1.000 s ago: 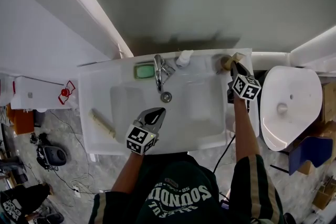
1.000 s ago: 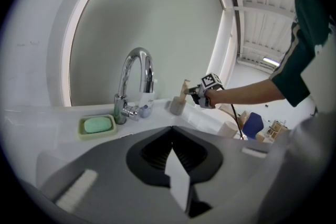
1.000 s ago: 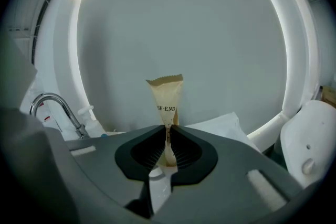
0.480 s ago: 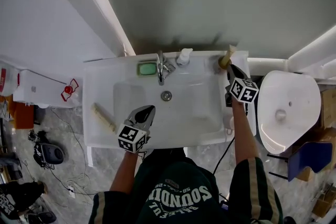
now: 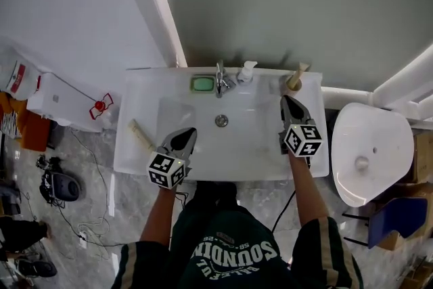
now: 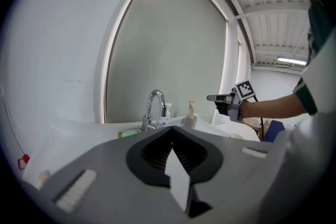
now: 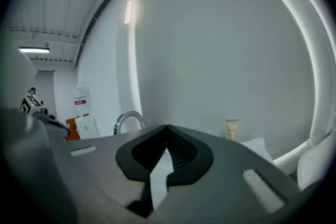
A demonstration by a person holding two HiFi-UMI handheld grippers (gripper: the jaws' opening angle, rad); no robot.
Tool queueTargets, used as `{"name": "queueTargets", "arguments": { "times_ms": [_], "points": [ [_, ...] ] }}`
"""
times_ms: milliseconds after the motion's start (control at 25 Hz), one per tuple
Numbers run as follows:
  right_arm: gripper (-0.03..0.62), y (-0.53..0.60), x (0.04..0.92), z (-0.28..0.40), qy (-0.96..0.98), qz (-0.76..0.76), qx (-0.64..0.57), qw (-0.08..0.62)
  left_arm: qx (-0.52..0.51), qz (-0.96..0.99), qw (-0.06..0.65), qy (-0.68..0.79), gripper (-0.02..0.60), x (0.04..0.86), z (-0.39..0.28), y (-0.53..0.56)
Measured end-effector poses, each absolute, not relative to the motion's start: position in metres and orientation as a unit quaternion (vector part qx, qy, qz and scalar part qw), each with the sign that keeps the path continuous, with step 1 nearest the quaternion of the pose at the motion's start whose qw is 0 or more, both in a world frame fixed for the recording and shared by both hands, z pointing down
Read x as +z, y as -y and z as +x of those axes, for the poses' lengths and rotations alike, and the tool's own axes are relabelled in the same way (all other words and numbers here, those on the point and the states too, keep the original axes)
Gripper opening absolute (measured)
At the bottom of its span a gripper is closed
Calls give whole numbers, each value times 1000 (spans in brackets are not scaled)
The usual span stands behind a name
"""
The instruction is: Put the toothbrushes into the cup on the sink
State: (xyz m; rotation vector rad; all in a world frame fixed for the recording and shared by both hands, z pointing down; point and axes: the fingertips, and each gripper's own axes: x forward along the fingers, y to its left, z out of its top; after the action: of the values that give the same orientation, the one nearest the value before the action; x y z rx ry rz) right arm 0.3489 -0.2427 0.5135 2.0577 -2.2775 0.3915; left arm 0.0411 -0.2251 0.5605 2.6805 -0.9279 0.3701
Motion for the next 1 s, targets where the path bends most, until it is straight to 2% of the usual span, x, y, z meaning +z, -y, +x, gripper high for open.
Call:
{"name": "queueTargets", "arguments": {
  "times_ms": [400, 680, 1000],
  "points": [
    [2, 221, 506, 219, 801, 584, 129, 18, 109, 913, 137, 369, 51, 545, -27, 214],
    [2, 233, 502, 104, 846, 520, 116, 14, 99, 894, 148, 411, 51, 548, -116, 218],
    [2, 261, 531, -31, 885, 440, 142, 62, 107, 867, 151, 462, 51, 562, -218, 216]
  ]
}}
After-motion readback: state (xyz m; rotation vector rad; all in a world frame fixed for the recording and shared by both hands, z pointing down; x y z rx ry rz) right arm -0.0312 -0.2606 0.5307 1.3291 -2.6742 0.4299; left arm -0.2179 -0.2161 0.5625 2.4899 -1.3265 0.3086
